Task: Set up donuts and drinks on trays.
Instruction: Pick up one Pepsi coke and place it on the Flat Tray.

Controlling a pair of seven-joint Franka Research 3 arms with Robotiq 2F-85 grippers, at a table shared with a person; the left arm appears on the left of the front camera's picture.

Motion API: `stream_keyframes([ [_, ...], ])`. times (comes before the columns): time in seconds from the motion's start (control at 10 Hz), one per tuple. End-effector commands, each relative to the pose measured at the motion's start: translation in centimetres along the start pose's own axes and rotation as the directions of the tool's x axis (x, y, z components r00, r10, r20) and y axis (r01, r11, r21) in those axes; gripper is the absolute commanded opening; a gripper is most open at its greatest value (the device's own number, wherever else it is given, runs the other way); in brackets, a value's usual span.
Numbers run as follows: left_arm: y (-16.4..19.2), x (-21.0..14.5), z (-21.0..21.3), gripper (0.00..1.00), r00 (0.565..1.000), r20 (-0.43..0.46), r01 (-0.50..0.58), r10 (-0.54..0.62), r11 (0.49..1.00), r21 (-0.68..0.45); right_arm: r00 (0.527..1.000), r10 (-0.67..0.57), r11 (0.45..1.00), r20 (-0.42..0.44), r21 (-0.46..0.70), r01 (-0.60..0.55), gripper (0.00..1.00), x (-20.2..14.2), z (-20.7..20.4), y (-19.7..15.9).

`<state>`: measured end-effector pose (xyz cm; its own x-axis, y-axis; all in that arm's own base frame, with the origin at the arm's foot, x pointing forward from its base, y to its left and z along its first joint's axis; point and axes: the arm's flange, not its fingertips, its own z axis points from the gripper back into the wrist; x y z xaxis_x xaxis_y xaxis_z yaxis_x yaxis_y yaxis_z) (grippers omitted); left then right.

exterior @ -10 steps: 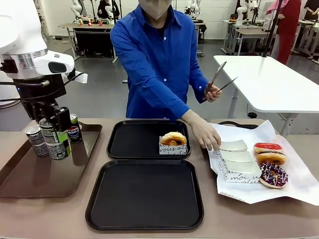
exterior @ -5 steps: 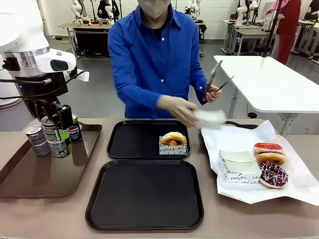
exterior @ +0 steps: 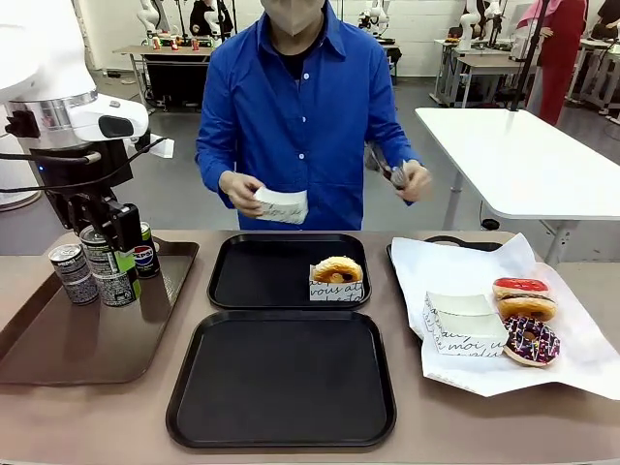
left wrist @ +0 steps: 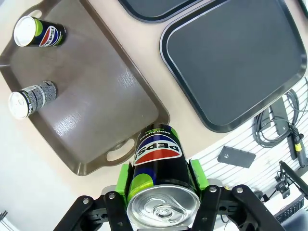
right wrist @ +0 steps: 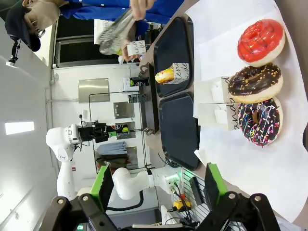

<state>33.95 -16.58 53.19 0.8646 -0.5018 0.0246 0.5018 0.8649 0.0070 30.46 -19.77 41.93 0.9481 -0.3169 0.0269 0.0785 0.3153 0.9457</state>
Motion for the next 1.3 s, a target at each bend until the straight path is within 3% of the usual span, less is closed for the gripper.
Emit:
stream_keyframes([
  [0.0, -0.2, 1.5, -0.4, 0.59, 1.0, 0.001, 0.018, -0.018, 1.0, 0.014, 1.0, 0.002, 1.0, 0.003, 0.011, -0.002, 1.0, 0.1, -0.1, 0.1],
  [0.3, -0.6, 5.3, -1.9, 0.59, 1.0, -0.023, 0.011, -0.011, 1.0, -0.017, 1.0, 0.002, 1.0, 0.003, 0.011, -0.002, 1.0, 0.1, -0.1, 0.1],
  [0.6, -0.3, 8.8, -3.3, 0.59, 0.996, 0.076, -0.047, 0.049, 0.999, -0.022, 1.0, 0.002, 1.0, 0.003, 0.011, -0.002, 1.0, 0.1, -0.1, 0.1],
  [1.2, -1.2, 16.7, -8.0, 0.59, 0.996, 0.072, -0.049, 0.05, 0.999, -0.017, 1.0, 0.002, 1.0, 0.003, 0.011, -0.002, 1.0, 0.1, -0.1, 0.1],
])
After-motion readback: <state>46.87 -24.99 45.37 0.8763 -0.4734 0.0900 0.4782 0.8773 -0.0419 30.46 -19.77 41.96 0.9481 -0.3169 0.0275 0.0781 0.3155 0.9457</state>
